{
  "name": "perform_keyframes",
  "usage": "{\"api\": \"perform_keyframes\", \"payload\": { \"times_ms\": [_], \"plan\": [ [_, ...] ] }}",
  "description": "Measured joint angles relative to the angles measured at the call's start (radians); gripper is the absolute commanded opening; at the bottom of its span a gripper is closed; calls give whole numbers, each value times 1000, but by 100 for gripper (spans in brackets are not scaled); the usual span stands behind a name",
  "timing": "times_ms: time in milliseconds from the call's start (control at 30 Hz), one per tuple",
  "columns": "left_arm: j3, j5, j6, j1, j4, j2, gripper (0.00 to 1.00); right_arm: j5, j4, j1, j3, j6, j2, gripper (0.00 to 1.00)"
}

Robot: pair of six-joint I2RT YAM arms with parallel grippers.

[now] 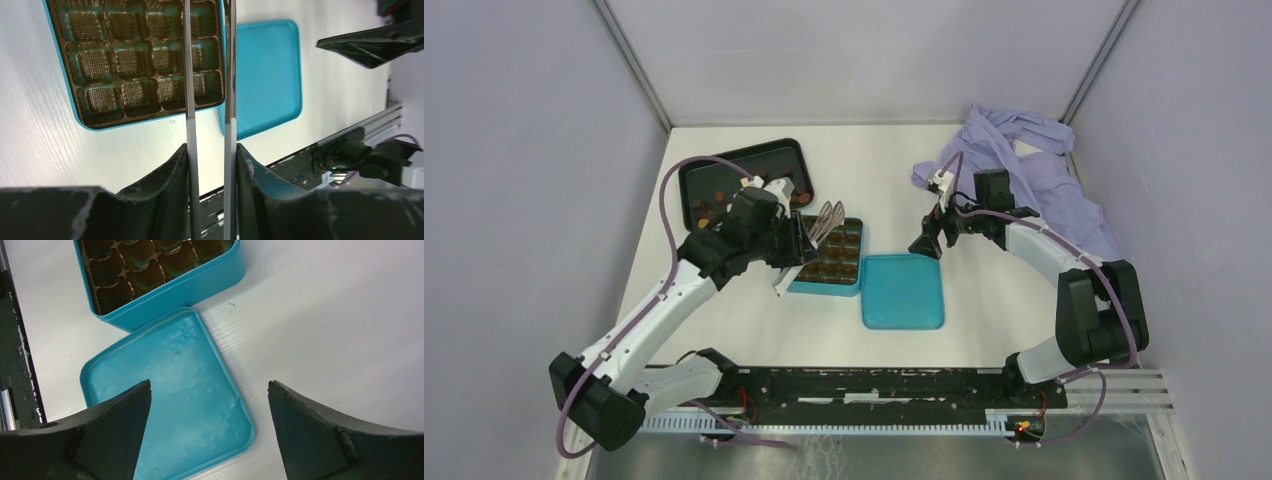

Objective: Pack the chocolate
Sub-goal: Place the fake chocolate in the packing box.

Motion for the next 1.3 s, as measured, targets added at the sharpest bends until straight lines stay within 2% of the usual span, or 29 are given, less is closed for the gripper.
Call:
{"api": "perform_keyframes", "payload": {
  "times_ms": [200,533,1300],
  "plan": [
    [21,-98,0,-63,-9,92,3,0,0,0,0,0,0,93],
    [32,-194,2,-94,-5,170,6,0,0,0,0,0,0,93],
    [32,-227,2,-105,41,235,30,0,1,0,-1,0,0,92]
  ]
}}
